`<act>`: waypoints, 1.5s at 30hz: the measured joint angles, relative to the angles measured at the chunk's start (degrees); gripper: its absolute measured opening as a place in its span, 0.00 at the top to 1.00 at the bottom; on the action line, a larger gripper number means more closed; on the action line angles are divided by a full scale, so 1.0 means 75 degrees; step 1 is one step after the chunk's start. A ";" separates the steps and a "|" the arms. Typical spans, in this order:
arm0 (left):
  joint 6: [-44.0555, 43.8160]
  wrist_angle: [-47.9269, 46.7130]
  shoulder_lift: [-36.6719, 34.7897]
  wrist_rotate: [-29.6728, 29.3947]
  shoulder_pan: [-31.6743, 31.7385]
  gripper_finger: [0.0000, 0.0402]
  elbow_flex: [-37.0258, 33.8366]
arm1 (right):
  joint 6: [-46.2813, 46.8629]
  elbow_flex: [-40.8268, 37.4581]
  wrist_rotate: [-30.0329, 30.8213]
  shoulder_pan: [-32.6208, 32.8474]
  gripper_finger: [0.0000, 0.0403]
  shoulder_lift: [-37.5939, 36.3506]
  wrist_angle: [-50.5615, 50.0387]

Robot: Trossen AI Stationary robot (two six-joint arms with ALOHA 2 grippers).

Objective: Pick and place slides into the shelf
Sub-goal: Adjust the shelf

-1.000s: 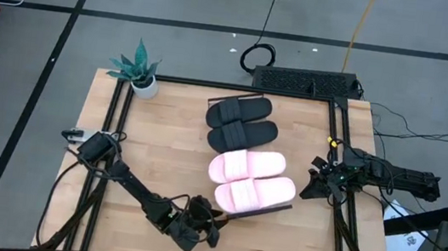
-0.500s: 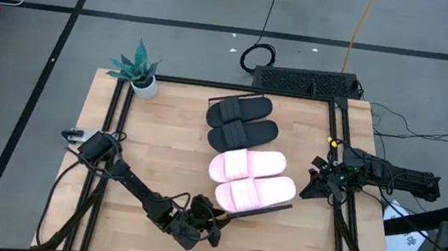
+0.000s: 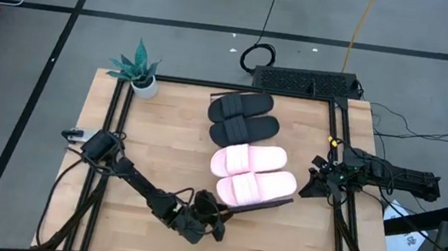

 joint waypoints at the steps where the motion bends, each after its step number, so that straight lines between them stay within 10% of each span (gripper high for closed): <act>1: -0.0031 0.0022 0.0039 -0.0005 0.0008 0.62 0.0000 | 0.0000 0.0000 0.0000 0.0000 0.82 0.0001 0.0000; 10: 0.0202 0.0280 0.0206 -0.0373 -0.0032 0.83 -0.0009 | 0.0016 -0.0002 0.0003 0.0000 0.82 0.0000 0.0000; 45: -0.1177 -0.1855 -0.0012 -0.1576 -0.0468 0.81 0.0003 | 0.0201 -0.0002 0.0006 0.0000 0.82 0.0001 0.0006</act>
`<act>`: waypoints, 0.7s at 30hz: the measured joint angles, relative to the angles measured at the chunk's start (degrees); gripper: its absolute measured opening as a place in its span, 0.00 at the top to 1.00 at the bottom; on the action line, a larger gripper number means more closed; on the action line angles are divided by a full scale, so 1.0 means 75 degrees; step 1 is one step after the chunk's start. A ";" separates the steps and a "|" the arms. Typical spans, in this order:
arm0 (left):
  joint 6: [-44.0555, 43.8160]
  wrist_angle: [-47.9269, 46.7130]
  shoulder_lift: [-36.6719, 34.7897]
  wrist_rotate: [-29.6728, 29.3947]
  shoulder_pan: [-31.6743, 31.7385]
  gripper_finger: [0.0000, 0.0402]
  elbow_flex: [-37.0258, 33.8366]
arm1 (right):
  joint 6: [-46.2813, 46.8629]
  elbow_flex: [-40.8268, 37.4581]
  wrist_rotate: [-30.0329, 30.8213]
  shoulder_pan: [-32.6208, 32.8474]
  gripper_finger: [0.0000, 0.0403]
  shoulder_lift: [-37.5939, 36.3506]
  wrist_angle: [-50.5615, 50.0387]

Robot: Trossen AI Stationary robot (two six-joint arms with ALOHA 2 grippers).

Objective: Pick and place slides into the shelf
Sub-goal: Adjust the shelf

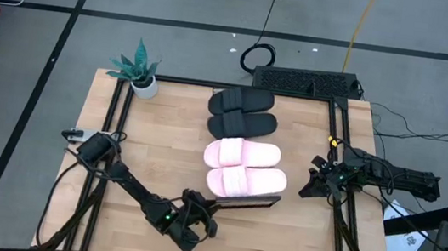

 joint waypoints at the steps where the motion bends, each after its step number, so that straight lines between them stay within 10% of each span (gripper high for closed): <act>1: -0.0116 -0.0164 -0.0033 -0.0076 -0.0028 0.81 -0.0006 | -0.0001 0.0002 -0.0001 -0.0003 0.82 0.0008 0.0000; 21: -0.2100 -0.2675 -0.0373 -0.0066 -0.0472 0.81 -0.0006 | -0.0029 0.0000 0.0198 -0.0003 0.82 0.0026 0.0029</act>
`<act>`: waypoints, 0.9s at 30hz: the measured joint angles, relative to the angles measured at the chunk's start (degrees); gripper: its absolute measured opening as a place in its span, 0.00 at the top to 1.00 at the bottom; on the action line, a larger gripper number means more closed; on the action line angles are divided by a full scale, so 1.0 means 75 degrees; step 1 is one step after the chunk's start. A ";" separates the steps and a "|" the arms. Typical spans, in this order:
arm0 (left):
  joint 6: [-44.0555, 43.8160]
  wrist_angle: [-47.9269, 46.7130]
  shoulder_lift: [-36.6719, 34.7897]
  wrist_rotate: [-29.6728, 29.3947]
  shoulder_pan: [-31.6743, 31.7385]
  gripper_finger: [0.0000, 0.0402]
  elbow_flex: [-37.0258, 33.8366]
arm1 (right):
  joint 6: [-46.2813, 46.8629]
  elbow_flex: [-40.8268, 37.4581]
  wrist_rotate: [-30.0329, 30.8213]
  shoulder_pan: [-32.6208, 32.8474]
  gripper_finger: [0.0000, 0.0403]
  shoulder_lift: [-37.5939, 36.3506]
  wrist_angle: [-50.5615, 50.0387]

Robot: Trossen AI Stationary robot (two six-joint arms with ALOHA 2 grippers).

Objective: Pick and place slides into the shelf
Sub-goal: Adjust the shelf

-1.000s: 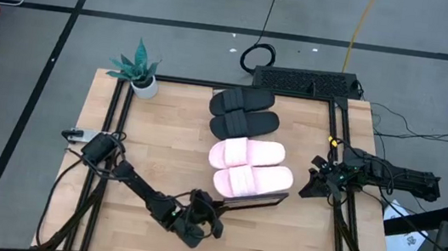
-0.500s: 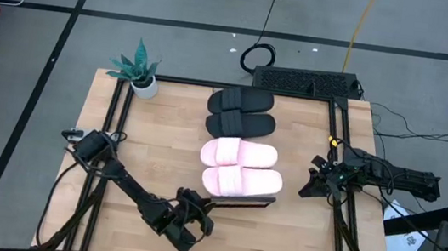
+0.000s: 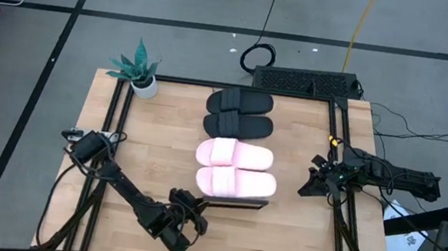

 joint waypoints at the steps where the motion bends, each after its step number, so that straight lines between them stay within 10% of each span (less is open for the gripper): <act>1: -0.0008 -0.0029 0.0000 0.0002 -0.0012 0.81 -0.0001 | 0.0000 0.0000 0.0000 0.0000 0.82 0.0000 0.0000; 27: -0.0761 -0.1073 -0.0344 0.0216 -0.0228 0.81 -0.0005 | 0.0026 0.0000 -0.0002 0.0000 0.82 -0.0003 0.0001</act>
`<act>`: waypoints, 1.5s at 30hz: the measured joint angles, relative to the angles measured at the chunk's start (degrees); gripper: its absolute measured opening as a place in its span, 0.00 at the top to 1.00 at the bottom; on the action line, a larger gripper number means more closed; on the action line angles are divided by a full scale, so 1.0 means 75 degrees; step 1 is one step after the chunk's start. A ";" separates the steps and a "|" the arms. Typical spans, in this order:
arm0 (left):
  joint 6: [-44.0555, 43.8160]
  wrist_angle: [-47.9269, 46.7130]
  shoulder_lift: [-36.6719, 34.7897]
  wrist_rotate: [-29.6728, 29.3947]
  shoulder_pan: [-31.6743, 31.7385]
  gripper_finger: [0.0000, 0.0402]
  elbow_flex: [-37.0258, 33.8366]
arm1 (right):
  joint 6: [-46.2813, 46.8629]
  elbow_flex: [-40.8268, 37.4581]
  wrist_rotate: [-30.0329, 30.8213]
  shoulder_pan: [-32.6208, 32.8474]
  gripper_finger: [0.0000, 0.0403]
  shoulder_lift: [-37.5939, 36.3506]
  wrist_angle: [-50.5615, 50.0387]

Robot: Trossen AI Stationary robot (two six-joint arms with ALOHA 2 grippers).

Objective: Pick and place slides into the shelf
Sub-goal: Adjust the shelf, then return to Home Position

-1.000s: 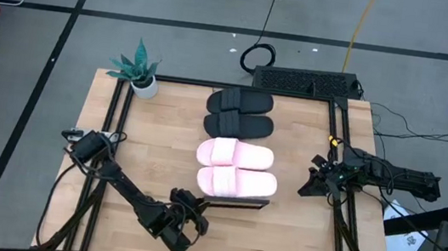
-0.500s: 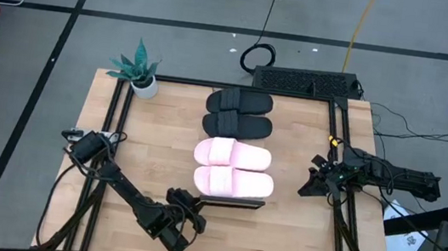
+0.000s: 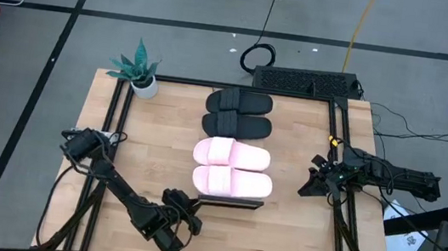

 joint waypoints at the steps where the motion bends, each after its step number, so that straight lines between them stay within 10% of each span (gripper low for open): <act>1: -0.0073 -0.0010 -0.0009 0.0003 -0.0006 0.81 0.0011 | 0.0000 0.0000 -0.0005 0.0000 0.82 0.0000 0.0003; 21: -0.1447 -0.0132 -0.0061 0.0362 -0.1003 0.81 -0.0001 | 0.0012 0.0000 -0.0045 0.0000 0.82 0.0026 0.0005; 30: -0.2720 -0.2066 -0.1277 -0.1663 -0.1702 0.81 -0.0001 | -0.0014 -0.0003 0.0528 0.0000 0.82 0.0035 0.2621; 37: 0.0006 -0.2981 -0.3858 -0.2320 -0.1775 0.81 0.0005 | -0.0737 0.0221 0.1400 -0.0006 0.82 0.0102 0.4743; 45: 0.3291 -0.3480 -0.6782 -0.2869 -0.1775 0.81 0.0005 | -0.2925 0.2470 0.2269 -0.0069 0.82 0.0641 0.2146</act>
